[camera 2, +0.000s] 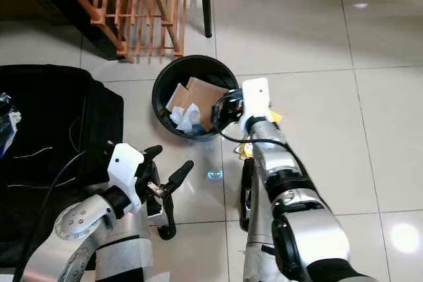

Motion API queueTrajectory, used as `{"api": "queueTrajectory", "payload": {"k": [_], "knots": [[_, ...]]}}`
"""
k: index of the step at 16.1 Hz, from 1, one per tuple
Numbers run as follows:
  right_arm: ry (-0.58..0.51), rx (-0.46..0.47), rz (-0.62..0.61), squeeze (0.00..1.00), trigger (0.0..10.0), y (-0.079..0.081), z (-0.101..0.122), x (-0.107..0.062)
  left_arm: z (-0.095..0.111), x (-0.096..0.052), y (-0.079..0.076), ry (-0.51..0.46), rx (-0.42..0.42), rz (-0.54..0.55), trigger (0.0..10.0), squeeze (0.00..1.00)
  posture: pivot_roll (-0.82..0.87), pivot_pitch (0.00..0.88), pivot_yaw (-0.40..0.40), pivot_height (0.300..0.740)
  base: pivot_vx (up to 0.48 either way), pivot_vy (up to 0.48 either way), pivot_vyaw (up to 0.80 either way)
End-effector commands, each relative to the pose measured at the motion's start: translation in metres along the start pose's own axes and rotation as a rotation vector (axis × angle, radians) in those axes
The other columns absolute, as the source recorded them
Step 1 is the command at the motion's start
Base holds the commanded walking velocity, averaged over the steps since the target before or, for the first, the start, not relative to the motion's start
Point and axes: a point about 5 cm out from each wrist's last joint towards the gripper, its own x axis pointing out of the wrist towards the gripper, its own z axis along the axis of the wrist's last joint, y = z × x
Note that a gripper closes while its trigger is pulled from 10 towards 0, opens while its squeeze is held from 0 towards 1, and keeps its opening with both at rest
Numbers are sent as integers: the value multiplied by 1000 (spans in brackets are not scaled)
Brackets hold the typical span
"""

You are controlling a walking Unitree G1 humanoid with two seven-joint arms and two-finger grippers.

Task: Picking trash to rubbish bin

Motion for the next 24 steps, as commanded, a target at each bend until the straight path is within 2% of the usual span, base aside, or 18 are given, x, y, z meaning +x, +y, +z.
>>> {"api": "queueTrajectory", "payload": {"k": [1,4,6,11,13,15,19,22,24], "knots": [[30,4,1,0,10000,2,-10,-3,-11,-1,-4,38,-16,-12,10000,0,115,515,18,592,0,0,0],[-1,9,-8,0,10000,-3,-1,0,-11,8,-1,20,-6,-19,10000,0,109,461,24,637,0,0,0],[-18,24,-35,0,10000,-13,5,0,-8,16,5,-2,10,-13,10000,0,107,408,31,667,0,0,0],[-57,-38,-51,0,10000,-31,4,-11,-20,32,24,-10,52,45,10000,0,76,253,43,740,0,0,0],[-76,-85,-22,0,10000,-33,0,-22,-14,38,39,-57,100,153,10000,0,50,184,43,740,0,0,0],[-109,-126,-24,0,10000,-31,-1,-40,-13,41,47,-82,122,198,10000,0,24,141,45,740,0,0,0],[-180,-160,-146,0,10000,-35,9,-77,-8,47,46,-138,122,262,10000,0,-13,90,32,740,0,0,0],[-164,-147,-238,0,10000,-40,7,-96,-4,44,47,-162,115,297,10000,0,-16,81,29,740,0,0,0],[-110,-114,-306,0,10000,-40,-2,-111,-7,40,44,-156,104,291,10000,0,-19,87,26,740,0,0,0]]}}
